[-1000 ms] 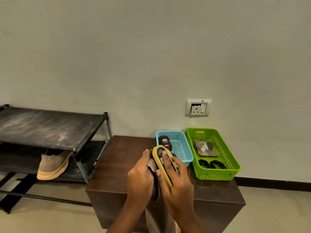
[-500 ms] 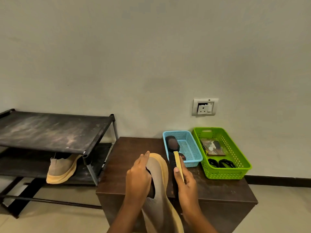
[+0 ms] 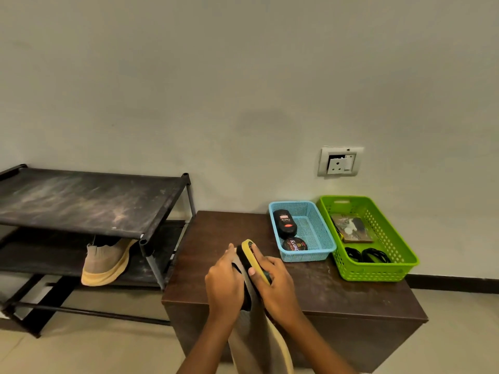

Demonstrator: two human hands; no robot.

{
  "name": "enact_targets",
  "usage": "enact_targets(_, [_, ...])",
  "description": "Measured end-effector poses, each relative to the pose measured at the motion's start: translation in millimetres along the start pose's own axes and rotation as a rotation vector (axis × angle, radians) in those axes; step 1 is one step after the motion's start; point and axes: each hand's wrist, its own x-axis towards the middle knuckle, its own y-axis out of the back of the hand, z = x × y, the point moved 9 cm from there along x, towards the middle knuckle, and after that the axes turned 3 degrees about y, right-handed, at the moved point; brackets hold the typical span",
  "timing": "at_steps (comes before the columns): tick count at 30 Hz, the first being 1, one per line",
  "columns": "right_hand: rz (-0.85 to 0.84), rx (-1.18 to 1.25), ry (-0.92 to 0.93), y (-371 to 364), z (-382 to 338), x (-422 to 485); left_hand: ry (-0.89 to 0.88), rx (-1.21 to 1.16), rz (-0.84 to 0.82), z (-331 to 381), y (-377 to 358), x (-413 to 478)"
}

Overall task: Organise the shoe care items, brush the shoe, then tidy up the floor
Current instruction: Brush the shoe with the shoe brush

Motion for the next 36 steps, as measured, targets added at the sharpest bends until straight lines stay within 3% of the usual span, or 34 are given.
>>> enact_targets(6, [0.015, 0.098, 0.048, -1.6, -11.1, 0.2, -0.158, -0.2, 0.165, 5.4, 20.4, -0.2])
enact_targets(17, [0.032, 0.171, 0.053, 2.0, -15.8, -6.6, -0.096, -0.168, -0.078, -6.4, -0.4, 5.6])
enact_targets(24, [0.081, 0.182, 0.174, 17.2, -39.8, -14.2, -0.194, -0.23, 0.056, 10.7, 19.3, 1.4])
enact_targets(29, [0.248, 0.091, 0.14, 43.3, -39.1, -6.1, -0.306, -0.258, 0.145, 29.0, 27.2, -9.2])
enact_targets(33, [0.188, 0.053, 0.319, 35.8, -65.8, -19.6, -0.247, -0.32, 0.177, 29.3, 30.8, -8.0])
enact_targets(36, [0.341, -0.009, 0.155, 66.8, -41.2, -3.4, -0.309, -0.322, 0.195, 40.6, 32.8, -14.6])
